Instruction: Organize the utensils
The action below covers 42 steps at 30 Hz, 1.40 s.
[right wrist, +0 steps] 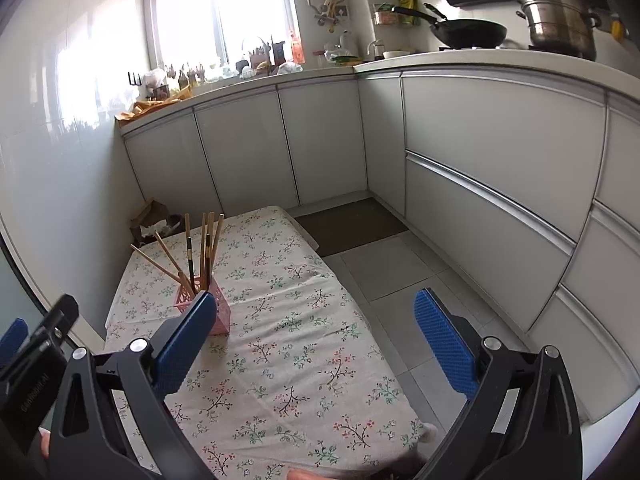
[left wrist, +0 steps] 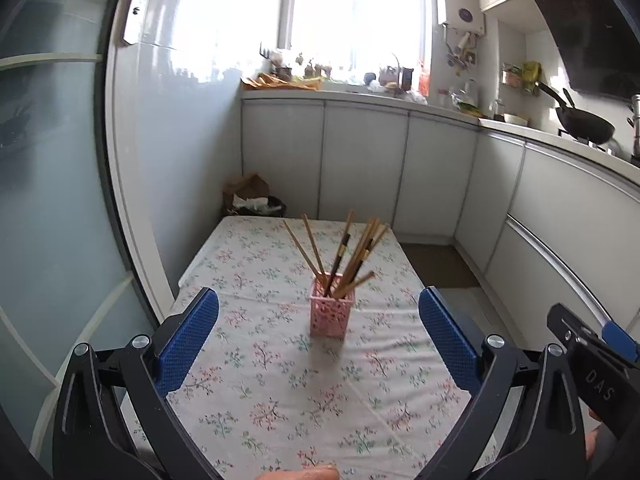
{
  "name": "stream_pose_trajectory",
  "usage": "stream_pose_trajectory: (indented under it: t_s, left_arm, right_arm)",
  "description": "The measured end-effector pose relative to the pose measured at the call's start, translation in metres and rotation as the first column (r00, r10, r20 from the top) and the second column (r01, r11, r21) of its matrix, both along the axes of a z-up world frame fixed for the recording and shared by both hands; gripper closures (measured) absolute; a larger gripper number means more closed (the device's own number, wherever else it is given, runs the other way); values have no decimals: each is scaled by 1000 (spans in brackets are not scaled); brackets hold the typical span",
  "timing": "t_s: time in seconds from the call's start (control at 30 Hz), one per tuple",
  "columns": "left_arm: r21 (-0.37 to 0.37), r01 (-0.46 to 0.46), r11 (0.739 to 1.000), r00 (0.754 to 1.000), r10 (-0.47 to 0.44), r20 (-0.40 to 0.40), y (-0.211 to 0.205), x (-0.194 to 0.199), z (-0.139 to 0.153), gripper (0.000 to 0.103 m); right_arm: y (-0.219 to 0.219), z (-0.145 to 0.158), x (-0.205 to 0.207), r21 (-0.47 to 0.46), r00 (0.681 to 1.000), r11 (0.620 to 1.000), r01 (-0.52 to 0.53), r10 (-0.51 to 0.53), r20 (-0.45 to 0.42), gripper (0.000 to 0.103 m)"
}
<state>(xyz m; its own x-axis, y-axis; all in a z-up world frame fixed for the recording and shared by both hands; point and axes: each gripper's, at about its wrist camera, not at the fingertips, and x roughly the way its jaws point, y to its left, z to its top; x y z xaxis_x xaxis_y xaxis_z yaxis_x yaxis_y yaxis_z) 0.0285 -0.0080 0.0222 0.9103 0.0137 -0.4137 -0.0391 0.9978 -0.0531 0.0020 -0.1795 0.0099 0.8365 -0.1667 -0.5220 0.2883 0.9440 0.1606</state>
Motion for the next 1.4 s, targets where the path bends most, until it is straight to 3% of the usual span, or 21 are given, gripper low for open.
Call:
stream_pose_trajectory:
  t_s: [1.4]
  left_arm:
    - [7, 31, 999, 999, -31, -17, -3, -9, 6, 7]
  right_arm:
    - [-4, 8, -16, -6, 1000, 1000, -21, 21, 21, 6]
